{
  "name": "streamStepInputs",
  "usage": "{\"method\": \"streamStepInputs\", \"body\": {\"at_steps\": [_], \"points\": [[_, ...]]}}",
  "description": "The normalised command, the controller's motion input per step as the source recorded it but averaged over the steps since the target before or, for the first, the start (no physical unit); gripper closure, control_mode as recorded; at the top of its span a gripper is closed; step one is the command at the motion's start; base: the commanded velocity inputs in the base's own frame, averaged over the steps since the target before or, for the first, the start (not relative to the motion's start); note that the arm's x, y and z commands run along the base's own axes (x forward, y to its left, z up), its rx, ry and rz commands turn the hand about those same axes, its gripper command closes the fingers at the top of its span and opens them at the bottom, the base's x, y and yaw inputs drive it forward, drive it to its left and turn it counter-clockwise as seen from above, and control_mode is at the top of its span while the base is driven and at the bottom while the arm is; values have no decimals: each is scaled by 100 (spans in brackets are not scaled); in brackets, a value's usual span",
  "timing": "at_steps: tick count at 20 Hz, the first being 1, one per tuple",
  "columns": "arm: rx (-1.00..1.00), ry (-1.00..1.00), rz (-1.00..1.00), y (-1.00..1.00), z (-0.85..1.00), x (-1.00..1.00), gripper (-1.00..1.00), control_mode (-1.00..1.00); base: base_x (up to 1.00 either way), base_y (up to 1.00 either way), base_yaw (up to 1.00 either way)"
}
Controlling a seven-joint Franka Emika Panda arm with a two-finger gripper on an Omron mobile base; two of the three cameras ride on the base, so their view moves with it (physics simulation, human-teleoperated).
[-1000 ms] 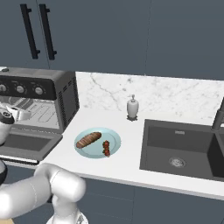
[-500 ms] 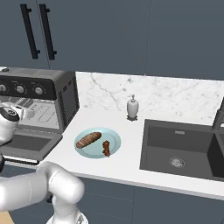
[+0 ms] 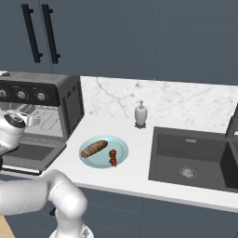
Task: Pick up the kebab skewer and baguette bread, and place them inside the toaster oven. Close the toaster oven door and start by setting the timer.
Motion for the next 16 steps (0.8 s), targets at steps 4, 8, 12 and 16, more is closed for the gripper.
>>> {"method": "streamStepInputs", "body": {"at_steps": [4,8,12,16], "points": [[0,0,0,18,-16,28,-100,-100,0,0,0],[-1,0,0,14,-9,42,-100,-100,0,0,0],[-4,0,0,6,-13,13,-100,-100,0,0,0],[-7,2,0,6,-51,-3,-100,-100,0,0,0]]}}
